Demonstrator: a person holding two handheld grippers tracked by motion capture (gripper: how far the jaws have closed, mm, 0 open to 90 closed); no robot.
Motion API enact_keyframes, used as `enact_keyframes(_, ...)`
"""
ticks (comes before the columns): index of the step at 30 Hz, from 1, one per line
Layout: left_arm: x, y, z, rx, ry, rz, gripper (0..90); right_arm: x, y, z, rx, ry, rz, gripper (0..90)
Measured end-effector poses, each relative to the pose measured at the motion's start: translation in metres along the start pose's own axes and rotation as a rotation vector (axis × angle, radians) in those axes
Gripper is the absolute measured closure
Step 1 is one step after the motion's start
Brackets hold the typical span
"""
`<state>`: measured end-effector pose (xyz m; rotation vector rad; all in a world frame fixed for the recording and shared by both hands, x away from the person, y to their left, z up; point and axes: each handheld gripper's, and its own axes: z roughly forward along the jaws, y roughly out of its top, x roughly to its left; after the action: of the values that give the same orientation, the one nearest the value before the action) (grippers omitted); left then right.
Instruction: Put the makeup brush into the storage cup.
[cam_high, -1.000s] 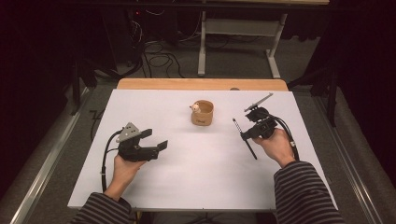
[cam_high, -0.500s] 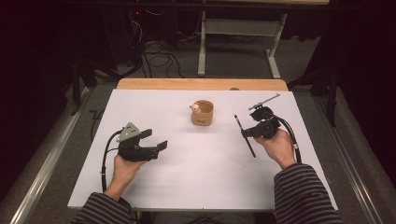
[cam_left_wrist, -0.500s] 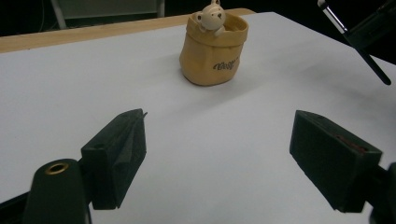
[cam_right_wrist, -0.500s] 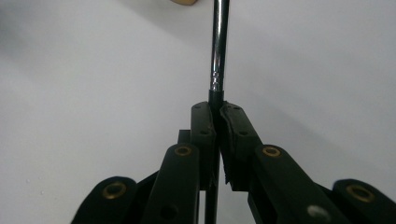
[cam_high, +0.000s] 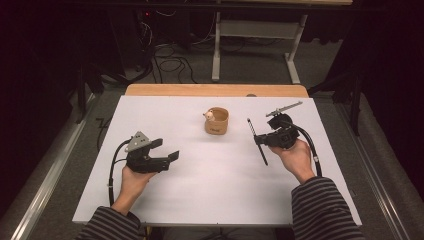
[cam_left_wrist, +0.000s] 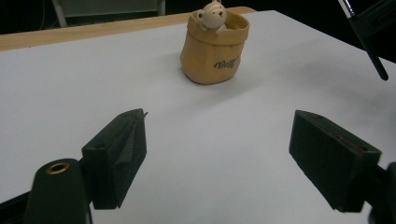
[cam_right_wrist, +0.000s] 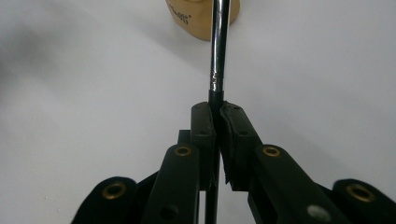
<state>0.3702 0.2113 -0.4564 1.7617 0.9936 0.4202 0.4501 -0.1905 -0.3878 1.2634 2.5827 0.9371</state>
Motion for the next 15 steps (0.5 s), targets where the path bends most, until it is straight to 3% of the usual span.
enact_keyframes(6,-0.0006,-0.0003,-0.0013,0.003,0.005,0.004,20.1,-0.0002,-0.0002,0.0003,-0.001,-0.005,0.002,86.2)
enact_keyframes(15,-0.0006,-0.0006,-0.0011,0.008,0.01,0.008,20.1,0.0017,0.002,-0.0019,-0.079,0.023,-0.021,86.0)
